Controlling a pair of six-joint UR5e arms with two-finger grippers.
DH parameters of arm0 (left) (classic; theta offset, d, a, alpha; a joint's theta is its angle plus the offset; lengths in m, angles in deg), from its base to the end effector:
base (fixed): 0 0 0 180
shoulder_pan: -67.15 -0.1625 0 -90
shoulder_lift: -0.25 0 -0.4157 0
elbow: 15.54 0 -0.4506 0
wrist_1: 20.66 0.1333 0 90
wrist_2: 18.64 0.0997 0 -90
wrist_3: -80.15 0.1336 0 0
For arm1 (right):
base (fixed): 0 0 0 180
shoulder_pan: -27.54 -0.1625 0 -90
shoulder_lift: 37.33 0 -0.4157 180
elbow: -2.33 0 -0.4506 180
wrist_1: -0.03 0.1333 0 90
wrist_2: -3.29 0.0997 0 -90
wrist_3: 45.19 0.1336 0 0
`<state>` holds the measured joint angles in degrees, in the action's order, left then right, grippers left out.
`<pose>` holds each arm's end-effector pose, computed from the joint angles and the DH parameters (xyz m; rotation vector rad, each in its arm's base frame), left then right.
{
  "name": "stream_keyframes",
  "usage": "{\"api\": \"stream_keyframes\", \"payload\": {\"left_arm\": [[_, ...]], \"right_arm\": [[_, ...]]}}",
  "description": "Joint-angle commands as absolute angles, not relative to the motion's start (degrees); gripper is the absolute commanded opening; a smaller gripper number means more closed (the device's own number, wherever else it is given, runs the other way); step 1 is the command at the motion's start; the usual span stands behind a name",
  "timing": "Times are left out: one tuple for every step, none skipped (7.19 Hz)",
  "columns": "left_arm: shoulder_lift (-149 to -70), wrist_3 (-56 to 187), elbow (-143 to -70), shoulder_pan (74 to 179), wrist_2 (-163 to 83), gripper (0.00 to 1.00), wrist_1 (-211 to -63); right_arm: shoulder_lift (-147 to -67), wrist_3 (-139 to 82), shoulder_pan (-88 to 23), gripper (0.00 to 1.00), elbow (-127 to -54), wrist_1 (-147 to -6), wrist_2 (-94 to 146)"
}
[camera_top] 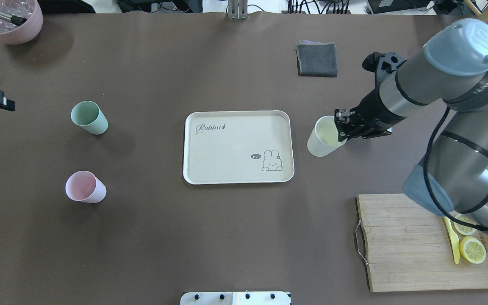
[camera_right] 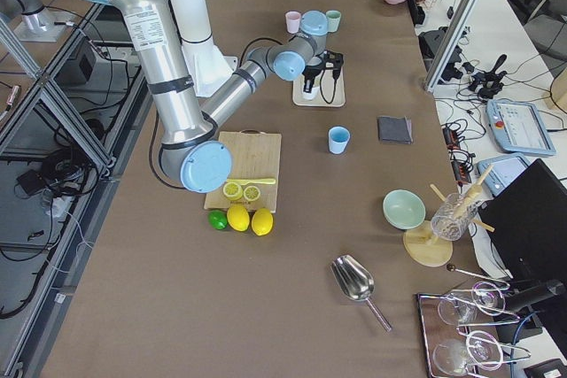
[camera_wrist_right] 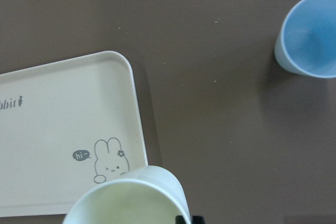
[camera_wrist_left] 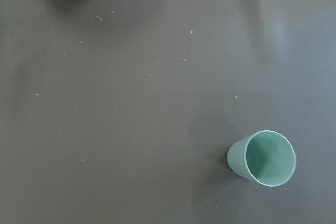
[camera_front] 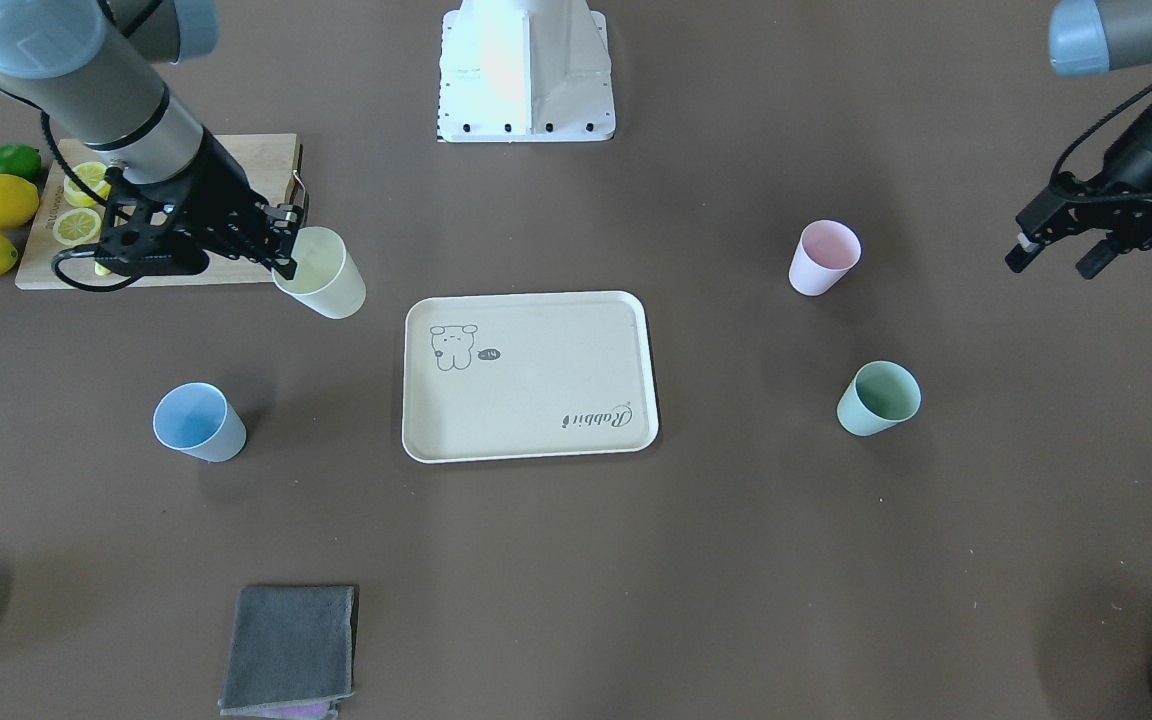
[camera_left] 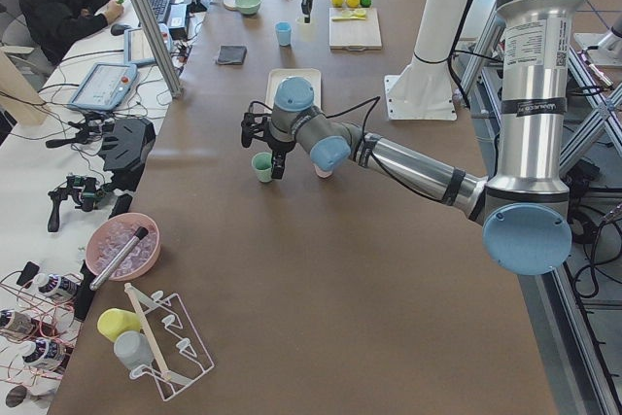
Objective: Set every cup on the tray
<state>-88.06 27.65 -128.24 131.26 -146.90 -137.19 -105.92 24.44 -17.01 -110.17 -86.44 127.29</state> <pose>0.1960 -0.5197 0.4137 0.2207 0.9888 -0.1472 -0.4046 -0.4805 0.2385 -0.0404 -0.9756 0.1425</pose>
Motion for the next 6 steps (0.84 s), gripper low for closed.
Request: {"api": "stream_keyframes", "payload": {"left_arm": [[-88.0,22.6,-129.9,123.7,-141.7,0.98,-137.4],[-87.8,21.5,-131.4,122.1,-141.6,0.98,-137.4],[-87.7,20.4,-132.6,120.6,-140.9,0.98,-137.4],[-87.6,20.2,-132.7,120.2,-140.7,0.98,-137.4],[-87.6,20.2,-132.6,119.8,-140.4,0.98,-137.4],[-87.2,20.2,-132.7,118.1,-138.3,0.98,-137.4]], "right_arm": [[-98.4,26.5,-11.1,0.0,-105.3,-90.4,120.7],[-97.7,26.7,-9.4,0.0,-103.7,-90.1,119.2],[-97.5,27.6,-8.3,0.0,-103.0,-89.9,118.9],[-94.9,27.9,-7.9,0.0,-100.3,-90.0,118.1],[-92.5,28.2,-7.7,0.0,-97.2,-90.0,117.8],[-91.8,28.1,-7.7,0.0,-96.0,-89.9,117.6]]}}
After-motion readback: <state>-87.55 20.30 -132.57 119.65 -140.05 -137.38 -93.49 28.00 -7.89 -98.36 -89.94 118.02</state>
